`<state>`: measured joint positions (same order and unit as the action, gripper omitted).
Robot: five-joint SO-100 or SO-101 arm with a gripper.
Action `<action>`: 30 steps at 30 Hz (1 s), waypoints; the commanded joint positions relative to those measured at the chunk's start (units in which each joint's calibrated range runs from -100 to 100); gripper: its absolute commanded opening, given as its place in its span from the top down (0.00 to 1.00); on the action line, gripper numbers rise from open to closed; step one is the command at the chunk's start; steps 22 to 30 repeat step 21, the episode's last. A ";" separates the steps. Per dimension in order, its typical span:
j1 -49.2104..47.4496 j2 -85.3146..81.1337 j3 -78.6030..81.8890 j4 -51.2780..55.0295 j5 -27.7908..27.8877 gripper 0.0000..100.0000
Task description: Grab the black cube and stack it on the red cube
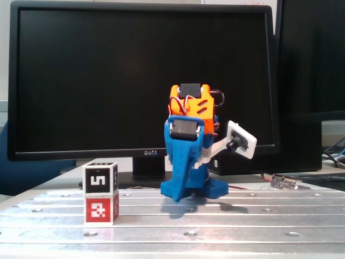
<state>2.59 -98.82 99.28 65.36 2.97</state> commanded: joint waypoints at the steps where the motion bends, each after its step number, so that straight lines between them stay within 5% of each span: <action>1: -0.12 -0.10 0.36 0.26 -0.02 0.98; 30: 0.32 0.57 0.36 0.26 0.14 0.98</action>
